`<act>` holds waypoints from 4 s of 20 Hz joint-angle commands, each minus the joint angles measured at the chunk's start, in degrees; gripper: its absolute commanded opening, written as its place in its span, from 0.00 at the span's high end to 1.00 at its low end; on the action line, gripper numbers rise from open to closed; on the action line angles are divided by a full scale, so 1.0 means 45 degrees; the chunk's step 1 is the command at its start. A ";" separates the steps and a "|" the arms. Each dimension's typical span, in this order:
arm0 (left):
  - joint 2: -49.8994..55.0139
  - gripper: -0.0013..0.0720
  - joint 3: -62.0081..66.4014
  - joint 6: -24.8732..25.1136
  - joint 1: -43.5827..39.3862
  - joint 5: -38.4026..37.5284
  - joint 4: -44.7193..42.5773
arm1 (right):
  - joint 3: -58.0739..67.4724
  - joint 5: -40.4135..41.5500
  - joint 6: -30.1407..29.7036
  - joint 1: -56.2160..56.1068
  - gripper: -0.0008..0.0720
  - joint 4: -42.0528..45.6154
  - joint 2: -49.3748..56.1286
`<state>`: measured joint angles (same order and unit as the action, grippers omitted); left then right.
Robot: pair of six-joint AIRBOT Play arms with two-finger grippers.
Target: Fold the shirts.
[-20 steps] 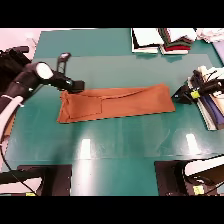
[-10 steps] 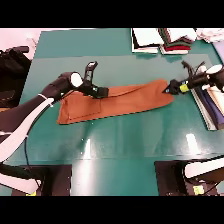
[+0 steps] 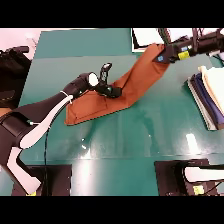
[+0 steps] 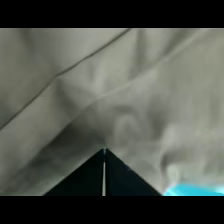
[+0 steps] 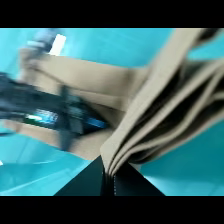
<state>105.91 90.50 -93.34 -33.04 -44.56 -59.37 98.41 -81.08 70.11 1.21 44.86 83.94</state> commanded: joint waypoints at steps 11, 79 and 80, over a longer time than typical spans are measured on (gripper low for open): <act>-0.2501 0.95 0.0486 0.0073 0.2948 -0.2914 -0.3191 | 0.0991 0.1690 0.0656 -0.4512 0.96 -0.1098 0.0738; -0.8325 0.95 0.0141 0.0801 0.0855 -0.2341 -0.2803 | 0.4085 0.5435 0.2710 0.8335 0.96 0.3254 0.1336; -0.8325 0.95 0.0141 0.0806 0.0855 -0.2346 -0.2803 | 0.3653 0.5649 0.2565 0.8364 0.96 0.3298 0.0923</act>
<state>68.42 91.11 -89.71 -29.17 -55.07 -71.96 117.49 -59.81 82.46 38.33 59.42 91.77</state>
